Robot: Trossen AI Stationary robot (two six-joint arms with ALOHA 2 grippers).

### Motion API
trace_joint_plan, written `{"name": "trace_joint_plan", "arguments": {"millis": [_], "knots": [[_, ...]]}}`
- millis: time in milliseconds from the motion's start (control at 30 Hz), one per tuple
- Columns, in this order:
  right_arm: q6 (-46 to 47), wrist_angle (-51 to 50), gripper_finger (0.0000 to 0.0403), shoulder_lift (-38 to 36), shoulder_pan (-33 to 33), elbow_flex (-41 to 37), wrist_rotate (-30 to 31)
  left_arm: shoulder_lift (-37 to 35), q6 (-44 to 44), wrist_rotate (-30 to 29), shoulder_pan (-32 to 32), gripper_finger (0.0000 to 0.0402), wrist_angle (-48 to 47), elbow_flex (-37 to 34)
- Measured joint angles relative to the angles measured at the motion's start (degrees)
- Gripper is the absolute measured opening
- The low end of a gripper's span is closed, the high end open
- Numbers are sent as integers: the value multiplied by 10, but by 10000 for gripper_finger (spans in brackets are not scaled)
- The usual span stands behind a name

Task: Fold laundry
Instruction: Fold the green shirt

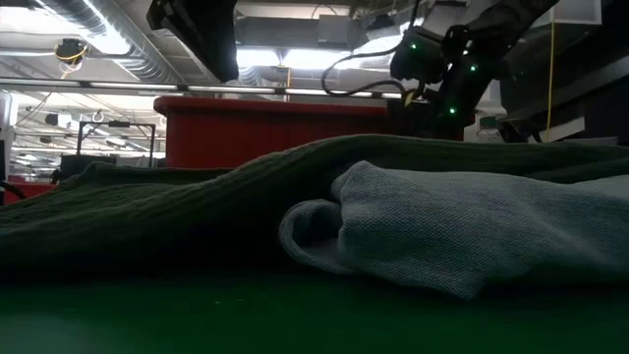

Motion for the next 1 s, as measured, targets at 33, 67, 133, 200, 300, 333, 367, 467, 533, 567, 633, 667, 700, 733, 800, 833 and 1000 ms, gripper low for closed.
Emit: {"name": "trace_joint_plan", "arguments": {"millis": [33, 67, 133, 200, 300, 333, 367, 467, 533, 567, 633, 667, 700, 733, 800, 833, 1000], "knots": [[0, 1, 183, 1, 1, -4, 0, 0, 0, 0, 0, 64, 0, 0], [0, 1, 183, 3, 1, -8, 0, 0, 0, 0, 0, 64, 0, 0], [0, 0, 183, 4, 1, -15, -1, 0, 0, 0, 0, 64, 0, 0], [0, 2, 181, 8, 1, -16, -4, 0, 0, 0, 0, 64, 0, 0], [0, 2, 162, 15, 1, -17, -16, 0, 0, 0, 0, 64, 0, 0], [0, 7, 151, 18, 1, -17, -20, 0, 0, 0, 0, 64, 0, 0], [0, 7, 138, 19, 1, -17, -26, 0, 0, 0, 0, 64, 0, 0], [0, 4, 89, 19, 1, -16, -36, 0, 0, 0, 0, 64, 0, 0], [1, -11, 49, 12, 1, -9, -43, 0, 0, 0, 0, 64, 0, 0], [1, -19, 29, 9, 2, -3, -45, 0, 0, 0, 0, 64, 0, 0], [1, -32, 8, 0, 2, 14, -52, 0, 0, 0, 0, 64, 0, 0], [1, -48, 10, -3, 2, 23, -59, 0, 0, 0, 0, 64, 0, 0], [4, -61, 16, -8, 2, 31, -65, 0, 0, 0, 0, 64, 0, 0], [7, -71, 21, -11, 2, 40, -70, 0, 1, 0, 0, 64, 0, 0], [17, -93, 25, -19, 2, 58, -85, 0, 1, 0, 0, 64, 0, 0], [21, -105, 23, -22, 2, 66, -93, 0, 3, 0, 0, 64, 0, 0], [40, -151, 5, -38, 13, 93, -127, 0, 17, 0, 0, 64, 0, 0]]}}
